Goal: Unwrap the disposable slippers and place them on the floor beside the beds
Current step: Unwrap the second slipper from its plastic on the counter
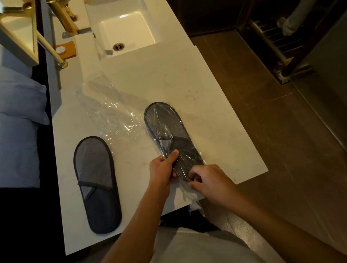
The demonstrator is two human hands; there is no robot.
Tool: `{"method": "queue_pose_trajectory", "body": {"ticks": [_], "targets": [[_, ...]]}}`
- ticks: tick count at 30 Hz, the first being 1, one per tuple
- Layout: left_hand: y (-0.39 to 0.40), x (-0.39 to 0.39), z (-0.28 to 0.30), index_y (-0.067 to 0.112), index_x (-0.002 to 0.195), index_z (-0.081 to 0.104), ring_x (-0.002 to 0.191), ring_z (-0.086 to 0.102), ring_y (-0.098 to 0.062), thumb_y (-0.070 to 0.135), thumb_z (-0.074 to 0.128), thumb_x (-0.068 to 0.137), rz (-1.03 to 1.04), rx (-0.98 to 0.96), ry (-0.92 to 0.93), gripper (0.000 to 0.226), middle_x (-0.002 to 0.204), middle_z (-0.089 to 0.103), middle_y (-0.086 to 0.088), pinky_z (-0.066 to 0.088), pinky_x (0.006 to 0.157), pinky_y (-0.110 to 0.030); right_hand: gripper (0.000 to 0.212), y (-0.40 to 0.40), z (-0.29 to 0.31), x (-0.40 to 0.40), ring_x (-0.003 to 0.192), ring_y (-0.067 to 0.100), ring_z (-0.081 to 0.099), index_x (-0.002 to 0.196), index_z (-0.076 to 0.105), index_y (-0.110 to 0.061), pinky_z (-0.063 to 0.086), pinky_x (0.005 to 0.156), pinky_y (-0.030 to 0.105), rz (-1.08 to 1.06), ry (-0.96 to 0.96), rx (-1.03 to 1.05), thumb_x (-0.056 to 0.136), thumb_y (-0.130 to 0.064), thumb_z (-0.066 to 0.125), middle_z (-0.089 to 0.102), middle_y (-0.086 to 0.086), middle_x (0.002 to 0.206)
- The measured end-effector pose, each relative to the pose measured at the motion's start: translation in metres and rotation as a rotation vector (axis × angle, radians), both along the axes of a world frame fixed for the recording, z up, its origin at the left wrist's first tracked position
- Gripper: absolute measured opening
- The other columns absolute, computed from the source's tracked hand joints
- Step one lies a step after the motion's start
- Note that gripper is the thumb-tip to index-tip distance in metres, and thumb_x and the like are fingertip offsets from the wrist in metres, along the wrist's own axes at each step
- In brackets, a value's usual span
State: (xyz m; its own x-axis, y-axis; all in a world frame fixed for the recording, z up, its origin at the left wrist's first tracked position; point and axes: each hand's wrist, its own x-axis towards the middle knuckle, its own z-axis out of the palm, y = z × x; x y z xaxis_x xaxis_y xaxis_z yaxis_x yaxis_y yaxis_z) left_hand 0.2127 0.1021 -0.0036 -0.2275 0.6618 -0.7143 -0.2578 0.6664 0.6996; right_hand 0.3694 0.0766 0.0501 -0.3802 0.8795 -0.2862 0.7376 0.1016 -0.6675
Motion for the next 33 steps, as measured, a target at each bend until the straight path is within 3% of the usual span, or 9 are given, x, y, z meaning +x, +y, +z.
{"method": "queue_pose_trajectory", "body": {"ticks": [2, 7, 11, 15, 20, 23, 27, 31, 33], "targets": [[0.0, 0.001, 0.001, 0.007, 0.077, 0.063, 0.041, 0.052, -0.017, 0.032, 0.078, 0.082, -0.008, 0.002, 0.006, 0.029, 0.048, 0.06, -0.006, 0.049, 0.042, -0.027, 0.012, 0.0, 0.002, 0.004, 0.081, 0.017, 0.063, 0.095, 0.073, -0.012, 0.05, 0.068, 0.026, 0.095, 0.058, 0.03, 0.086, -0.015, 0.066, 0.07, 0.008, 0.093], [0.002, 0.001, 0.004, 0.002, 0.091, 0.069, 0.081, 0.065, -0.033, 0.031, 0.077, 0.084, 0.025, -0.015, -0.04, 0.031, 0.09, 0.069, -0.024, 0.055, 0.086, -0.059, 0.012, -0.01, 0.011, 0.015, 0.08, 0.021, 0.06, 0.091, 0.075, -0.011, 0.041, 0.062, 0.025, 0.365, 0.045, 0.277, 0.083, -0.009, 0.065, 0.066, 0.009, 0.088], [0.003, 0.001, 0.002, 0.004, 0.09, 0.071, 0.076, 0.073, -0.029, 0.028, 0.075, 0.085, 0.054, -0.013, -0.087, 0.025, 0.089, 0.079, -0.016, 0.062, 0.075, -0.049, 0.03, -0.027, 0.008, 0.022, 0.081, 0.02, 0.064, 0.107, 0.074, -0.014, 0.039, 0.064, 0.018, 0.382, -0.074, 0.34, 0.077, -0.007, 0.075, 0.07, 0.007, 0.093], [0.006, -0.001, 0.003, 0.007, 0.093, 0.07, 0.059, 0.071, -0.018, 0.027, 0.072, 0.089, 0.071, -0.002, -0.104, 0.021, 0.078, 0.079, -0.01, 0.06, 0.06, -0.033, 0.031, -0.043, 0.005, 0.032, 0.063, 0.022, 0.07, 0.107, 0.072, 0.0, 0.056, 0.055, 0.022, 0.296, 0.035, 0.341, 0.077, -0.005, 0.076, 0.074, 0.013, 0.079], [0.008, -0.006, 0.003, 0.005, 0.096, 0.069, 0.06, 0.069, -0.021, 0.027, 0.07, 0.09, 0.061, -0.002, -0.115, 0.022, 0.082, 0.078, -0.012, 0.058, 0.059, -0.029, 0.02, -0.053, 0.015, 0.031, 0.074, 0.024, 0.071, 0.103, 0.073, -0.005, 0.057, 0.069, 0.028, -0.208, 0.174, 0.17, 0.093, -0.004, 0.056, 0.074, 0.012, 0.085], [0.007, -0.005, 0.002, 0.003, 0.105, 0.069, 0.086, 0.077, -0.031, 0.025, 0.07, 0.091, 0.067, 0.008, -0.176, 0.026, 0.094, 0.08, -0.015, 0.062, 0.076, -0.042, 0.024, -0.042, 0.029, 0.016, 0.069, 0.018, 0.074, 0.104, 0.07, -0.018, 0.059, 0.063, 0.023, -0.606, 0.52, -0.274, 0.096, -0.003, 0.053, 0.075, 0.008, 0.086], [0.003, -0.004, 0.001, 0.001, 0.107, 0.069, 0.082, 0.074, -0.032, 0.027, 0.07, 0.091, 0.04, 0.02, -0.183, 0.031, 0.097, 0.078, -0.016, 0.058, 0.075, -0.04, 0.017, -0.019, 0.031, -0.007, 0.064, 0.027, 0.074, 0.096, 0.065, 0.003, 0.059, 0.054, 0.025, -1.032, 0.769, -0.733, 0.096, 0.005, 0.048, 0.071, 0.021, 0.091], [0.001, -0.003, 0.002, 0.003, 0.093, 0.07, 0.051, 0.058, -0.016, 0.026, 0.069, 0.091, 0.055, 0.031, -0.156, 0.023, 0.081, 0.071, -0.016, 0.05, 0.05, -0.029, 0.016, -0.013, 0.022, -0.018, 0.055, 0.028, 0.069, 0.088, 0.063, 0.014, 0.056, 0.046, 0.024, -1.206, 0.81, -0.729, 0.093, 0.01, 0.048, 0.065, 0.026, 0.081], [0.002, -0.003, 0.003, 0.0, 0.096, 0.07, 0.056, 0.059, -0.021, 0.026, 0.07, 0.09, 0.051, 0.032, -0.161, 0.027, 0.084, 0.071, -0.018, 0.052, 0.056, -0.031, 0.014, -0.012, 0.018, -0.019, 0.049, 0.024, 0.07, 0.086, 0.063, 0.01, 0.056, 0.044, 0.023, -1.238, 0.822, -0.708, 0.094, 0.005, 0.053, 0.069, 0.022, 0.075]]}}
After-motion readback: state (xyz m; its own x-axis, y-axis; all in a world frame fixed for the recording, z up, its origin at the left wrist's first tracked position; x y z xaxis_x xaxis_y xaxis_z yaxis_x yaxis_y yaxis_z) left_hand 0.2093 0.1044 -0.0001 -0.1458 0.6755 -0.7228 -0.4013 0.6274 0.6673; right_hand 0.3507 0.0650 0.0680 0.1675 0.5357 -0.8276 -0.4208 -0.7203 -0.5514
